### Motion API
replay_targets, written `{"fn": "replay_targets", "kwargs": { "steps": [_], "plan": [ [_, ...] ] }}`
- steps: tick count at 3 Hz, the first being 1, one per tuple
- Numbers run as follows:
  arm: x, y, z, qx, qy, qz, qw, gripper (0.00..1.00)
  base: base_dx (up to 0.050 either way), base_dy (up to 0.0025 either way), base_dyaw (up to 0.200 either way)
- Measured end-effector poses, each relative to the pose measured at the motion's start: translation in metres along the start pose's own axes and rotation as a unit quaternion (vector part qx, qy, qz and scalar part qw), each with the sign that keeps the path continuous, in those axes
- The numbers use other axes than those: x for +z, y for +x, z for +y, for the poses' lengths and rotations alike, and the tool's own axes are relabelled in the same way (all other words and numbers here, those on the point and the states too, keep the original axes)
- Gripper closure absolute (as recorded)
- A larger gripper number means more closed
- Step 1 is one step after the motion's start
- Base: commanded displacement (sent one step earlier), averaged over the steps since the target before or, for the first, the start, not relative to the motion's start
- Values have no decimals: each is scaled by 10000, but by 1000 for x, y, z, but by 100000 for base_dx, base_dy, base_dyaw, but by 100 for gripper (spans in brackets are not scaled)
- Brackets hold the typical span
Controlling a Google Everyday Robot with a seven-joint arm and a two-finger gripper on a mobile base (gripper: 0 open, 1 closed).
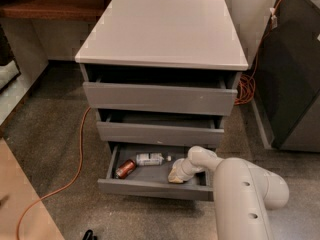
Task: Pick blue plastic bottle from bottom drawer and place on counter
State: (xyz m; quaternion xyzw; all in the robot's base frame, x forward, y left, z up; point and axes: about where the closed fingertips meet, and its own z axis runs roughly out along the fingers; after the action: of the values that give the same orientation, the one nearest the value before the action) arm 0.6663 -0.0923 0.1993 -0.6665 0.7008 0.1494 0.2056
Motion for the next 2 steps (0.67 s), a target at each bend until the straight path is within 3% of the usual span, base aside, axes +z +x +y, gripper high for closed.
{"fn": "replay_targets", "kwargs": {
  "steps": [2],
  "plan": [
    [23,13,19,137,-128,18,9998,100,0,0,0]
  ]
}}
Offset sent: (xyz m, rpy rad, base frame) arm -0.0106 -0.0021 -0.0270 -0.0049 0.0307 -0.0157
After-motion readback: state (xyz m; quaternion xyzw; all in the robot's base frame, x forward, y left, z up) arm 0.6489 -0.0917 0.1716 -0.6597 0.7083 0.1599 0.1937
